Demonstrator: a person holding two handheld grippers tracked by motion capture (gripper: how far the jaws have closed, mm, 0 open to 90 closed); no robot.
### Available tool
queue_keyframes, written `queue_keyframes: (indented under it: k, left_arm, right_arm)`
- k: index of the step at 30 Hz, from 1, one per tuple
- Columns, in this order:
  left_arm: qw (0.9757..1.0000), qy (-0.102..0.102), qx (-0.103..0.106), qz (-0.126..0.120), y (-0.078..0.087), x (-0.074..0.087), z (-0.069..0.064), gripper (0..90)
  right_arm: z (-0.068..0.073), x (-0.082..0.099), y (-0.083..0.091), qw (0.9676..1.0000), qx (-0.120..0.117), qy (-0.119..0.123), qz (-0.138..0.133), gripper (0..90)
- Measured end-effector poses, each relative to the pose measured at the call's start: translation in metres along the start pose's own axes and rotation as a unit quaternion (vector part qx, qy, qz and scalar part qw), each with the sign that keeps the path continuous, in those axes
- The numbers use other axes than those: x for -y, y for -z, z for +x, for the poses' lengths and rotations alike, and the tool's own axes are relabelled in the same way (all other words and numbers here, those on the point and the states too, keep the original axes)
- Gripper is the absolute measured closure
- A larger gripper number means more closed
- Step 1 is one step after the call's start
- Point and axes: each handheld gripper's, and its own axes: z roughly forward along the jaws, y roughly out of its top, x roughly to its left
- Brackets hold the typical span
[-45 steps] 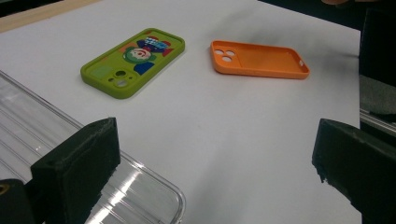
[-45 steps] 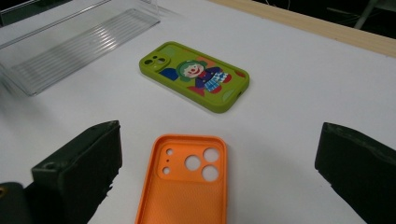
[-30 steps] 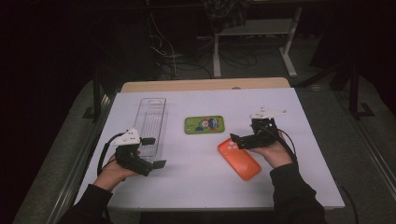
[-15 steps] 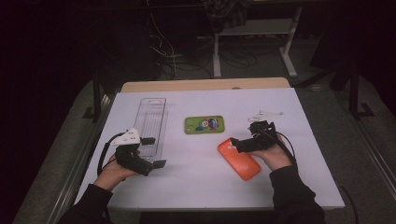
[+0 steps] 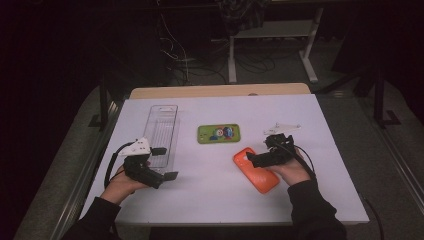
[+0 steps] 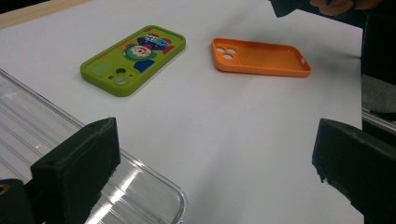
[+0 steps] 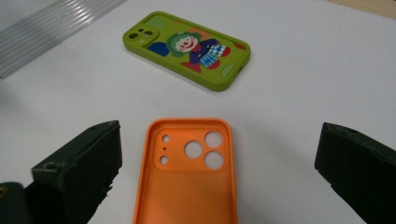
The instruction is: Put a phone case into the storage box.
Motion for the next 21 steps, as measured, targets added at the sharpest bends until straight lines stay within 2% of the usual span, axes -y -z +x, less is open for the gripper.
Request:
queue_keyframes:
  k: [15, 21]
  left_arm:
    - [1.0, 0.001, 0.002, 0.001, -0.001, 0.0, 0.0, 0.8]
    - [1.0, -0.002, 0.002, 0.002, -0.001, 0.0, 0.0, 0.8]
  right_arm:
    - [0.002, 0.013, -0.004, 0.9998, 0.005, -0.01, 0.018, 0.0]
    - [0.006, 0.022, -0.01, 0.9995, 0.005, 0.0, 0.03, 0.0]
